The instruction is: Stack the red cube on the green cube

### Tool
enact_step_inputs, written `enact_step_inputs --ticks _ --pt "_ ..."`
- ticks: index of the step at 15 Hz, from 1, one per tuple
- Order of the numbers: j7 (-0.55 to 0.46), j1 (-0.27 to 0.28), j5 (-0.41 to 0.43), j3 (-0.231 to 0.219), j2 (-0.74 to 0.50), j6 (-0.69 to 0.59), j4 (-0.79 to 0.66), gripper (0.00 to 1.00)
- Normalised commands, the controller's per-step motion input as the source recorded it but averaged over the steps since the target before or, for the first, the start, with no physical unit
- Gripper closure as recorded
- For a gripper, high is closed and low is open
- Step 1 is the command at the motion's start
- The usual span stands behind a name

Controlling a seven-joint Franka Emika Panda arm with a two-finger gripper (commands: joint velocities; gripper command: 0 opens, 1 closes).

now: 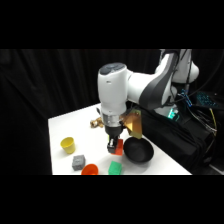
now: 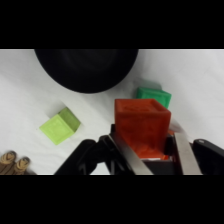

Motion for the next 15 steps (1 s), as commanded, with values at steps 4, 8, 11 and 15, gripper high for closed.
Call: enact_step_inputs --ticks 4,8,11,15 --pt "0.20 0.015 -0.117 0.014 0.17 0.15 0.16 0.66" --pt "0.17 0.047 -0.102 -0.018 0.17 0.12 0.20 0.66" --pt "0.15 0.068 -0.079 -0.037 0.15 0.07 0.21 0.66" --pt "0.14 0.086 -0.049 -0.034 0.15 0.07 0.19 0.66"
